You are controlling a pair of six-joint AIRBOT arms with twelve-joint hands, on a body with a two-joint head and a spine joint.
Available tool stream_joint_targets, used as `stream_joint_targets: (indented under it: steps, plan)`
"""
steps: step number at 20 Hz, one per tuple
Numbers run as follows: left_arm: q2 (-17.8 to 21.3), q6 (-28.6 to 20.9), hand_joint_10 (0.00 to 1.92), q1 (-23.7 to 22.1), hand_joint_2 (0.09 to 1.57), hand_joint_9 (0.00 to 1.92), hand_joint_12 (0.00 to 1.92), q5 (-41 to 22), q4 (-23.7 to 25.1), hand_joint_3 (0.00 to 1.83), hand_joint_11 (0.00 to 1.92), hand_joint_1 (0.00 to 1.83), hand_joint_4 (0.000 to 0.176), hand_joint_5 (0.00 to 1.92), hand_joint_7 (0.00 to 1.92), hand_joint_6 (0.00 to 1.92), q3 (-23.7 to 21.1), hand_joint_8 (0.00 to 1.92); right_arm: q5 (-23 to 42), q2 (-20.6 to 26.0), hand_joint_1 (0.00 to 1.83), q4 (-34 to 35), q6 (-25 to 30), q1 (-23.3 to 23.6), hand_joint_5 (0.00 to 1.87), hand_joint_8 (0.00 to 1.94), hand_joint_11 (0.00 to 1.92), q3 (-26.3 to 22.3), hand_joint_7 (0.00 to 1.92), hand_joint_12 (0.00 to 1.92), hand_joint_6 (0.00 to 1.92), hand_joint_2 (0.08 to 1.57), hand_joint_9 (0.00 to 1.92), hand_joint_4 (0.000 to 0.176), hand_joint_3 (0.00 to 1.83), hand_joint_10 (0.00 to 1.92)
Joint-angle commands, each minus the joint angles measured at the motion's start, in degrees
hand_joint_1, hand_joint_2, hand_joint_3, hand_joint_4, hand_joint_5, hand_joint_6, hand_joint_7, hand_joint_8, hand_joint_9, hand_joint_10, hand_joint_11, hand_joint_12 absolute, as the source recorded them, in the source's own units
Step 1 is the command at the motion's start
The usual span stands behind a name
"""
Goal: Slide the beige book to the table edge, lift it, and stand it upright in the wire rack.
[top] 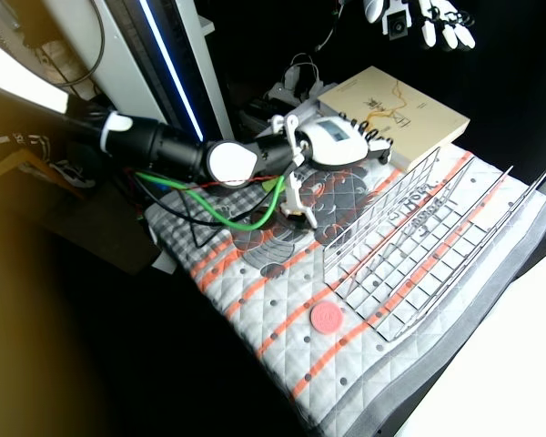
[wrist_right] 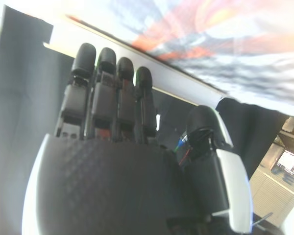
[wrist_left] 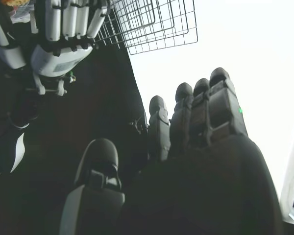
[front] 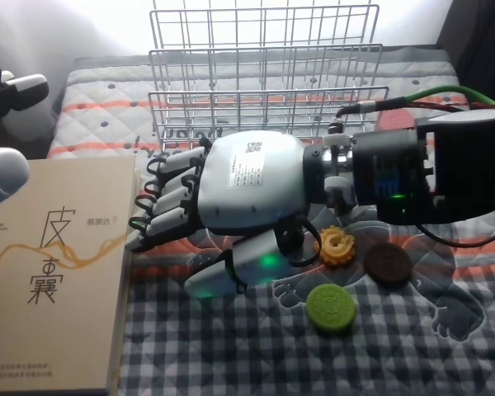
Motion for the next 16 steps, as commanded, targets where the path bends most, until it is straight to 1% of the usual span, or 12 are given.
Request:
stream_joint_targets:
  steps: [1, 2, 4, 5, 6, 8, 10, 11, 12, 14, 15, 16]
  plan:
    - [-0.2, -0.4, 0.0, -0.2, 1.26, 0.01, 0.01, -7.4, -0.4, 0.0, 0.01, 0.0, 0.119, 0.3, 0.14, 0.02, 0.4, 0.01, 3.5, -0.8, 0.0, 2.8, 0.2, 1.0, 0.35, 0.0, 0.18, 0.3, 0.41, 0.7, 0.0, 1.36, 0.45, 0.006, 0.0, 0.01]
    - [-0.2, -0.5, 0.0, -0.2, 1.26, 0.01, 0.01, -7.4, -0.4, 0.0, 0.02, 0.0, 0.117, 0.3, 0.14, 0.01, 0.4, 0.0, 3.5, -1.0, 0.0, 2.8, 0.2, 1.1, 0.38, 0.0, 0.19, 0.4, 0.42, 0.67, 0.0, 1.36, 0.45, 0.0, 0.0, 0.0]
    - [-0.3, -0.7, 0.01, -0.2, 1.26, 0.02, 0.01, -7.6, -0.4, 0.0, 0.02, 0.0, 0.114, 0.32, 0.14, 0.02, 0.3, 0.0, 3.4, -1.0, 0.0, 2.9, 0.2, 1.1, 0.37, 0.0, 0.18, 0.3, 0.41, 0.7, 0.0, 1.35, 0.45, 0.003, 0.0, 0.0]
    - [-0.3, -0.7, 0.01, -0.2, 1.25, 0.03, 0.01, -7.6, -0.4, 0.0, 0.03, 0.0, 0.123, 0.31, 0.14, 0.01, 0.3, 0.0, 3.3, -1.0, 0.0, 2.9, 0.2, 1.1, 0.36, 0.0, 0.16, 0.0, 0.41, 0.78, 0.0, 1.35, 0.46, 0.004, 0.0, 0.0]
    - [-0.3, -0.8, 0.01, -0.2, 1.25, 0.04, 0.01, -7.6, -0.4, 0.0, 0.02, 0.0, 0.121, 0.32, 0.15, 0.02, 0.2, 0.01, 3.0, -1.0, 0.0, 2.9, 0.2, 1.1, 0.35, 0.0, 0.11, -0.5, 0.4, 0.82, 0.0, 1.34, 0.43, 0.002, 0.0, 0.0]
    - [-0.3, -1.0, 0.01, 0.6, 1.25, 0.03, 0.0, -7.7, -0.7, 0.0, 0.0, 0.0, 0.124, 0.31, 0.16, 0.01, 0.1, 0.01, 2.8, -1.0, 0.0, 2.9, 0.2, 1.1, 0.35, 0.01, 0.12, -1.1, 0.41, 0.85, 0.0, 1.35, 0.44, 0.004, 0.01, 0.01]
    - [-0.2, -1.6, 0.0, 1.3, 1.25, 0.02, 0.0, -7.9, -1.0, 0.0, 0.0, 0.0, 0.126, 0.29, 0.16, 0.0, 0.0, 0.01, 2.6, -0.9, 0.02, 2.8, 0.2, 1.0, 0.38, 0.0, 0.15, -1.4, 0.43, 0.91, 0.0, 1.36, 0.49, 0.0, 0.0, 0.01]
    - [-0.2, -2.2, 0.0, 1.6, 1.26, 0.01, 0.0, -8.0, -1.2, 0.0, 0.0, 0.0, 0.137, 0.27, 0.15, 0.0, 0.0, 0.0, 2.6, -0.3, 0.0, 2.8, 0.2, 0.9, 0.37, 0.0, 0.14, -1.9, 0.43, 0.91, 0.0, 1.36, 0.47, 0.0, 0.0, 0.0]
    - [-0.2, -2.5, 0.0, 1.7, 1.26, 0.0, 0.0, -8.1, -1.5, 0.0, 0.0, 0.0, 0.14, 0.26, 0.15, 0.0, 0.1, 0.0, 2.6, 0.3, 0.0, 2.8, 0.2, 0.9, 0.36, 0.0, 0.11, -2.3, 0.42, 0.95, 0.0, 1.36, 0.46, 0.0, 0.0, 0.0]
    - [-0.4, -3.0, 0.0, 2.0, 1.26, 0.0, 0.0, -8.1, -2.3, 0.0, 0.0, 0.0, 0.128, 0.25, 0.12, 0.0, 0.1, 0.0, 2.6, 2.6, 0.05, 2.9, 0.2, 0.8, 0.37, 0.0, 0.12, -4.0, 0.42, 0.95, 0.0, 1.37, 0.48, 0.0, 0.0, 0.01]
    - [-0.4, -3.4, 0.0, 2.3, 1.27, 0.0, 0.0, -8.2, -2.6, 0.01, 0.0, 0.0, 0.127, 0.24, 0.12, 0.0, 0.2, 0.0, 2.6, 3.9, 0.03, 2.9, 0.2, 0.6, 0.34, 0.0, 0.06, -4.7, 0.37, 0.94, 0.0, 1.38, 0.41, 0.009, 0.0, 0.0]
    - [-0.5, -4.4, 0.01, 2.8, 1.25, 0.03, 0.0, -8.4, -2.9, 0.0, 0.0, 0.09, 0.14, 0.27, 0.16, 0.01, 0.3, 0.01, 2.6, 5.4, 0.02, 2.9, 0.2, 0.2, 0.35, 0.0, 0.06, -5.4, 0.37, 0.94, 0.0, 1.38, 0.41, 0.006, 0.0, 0.0]
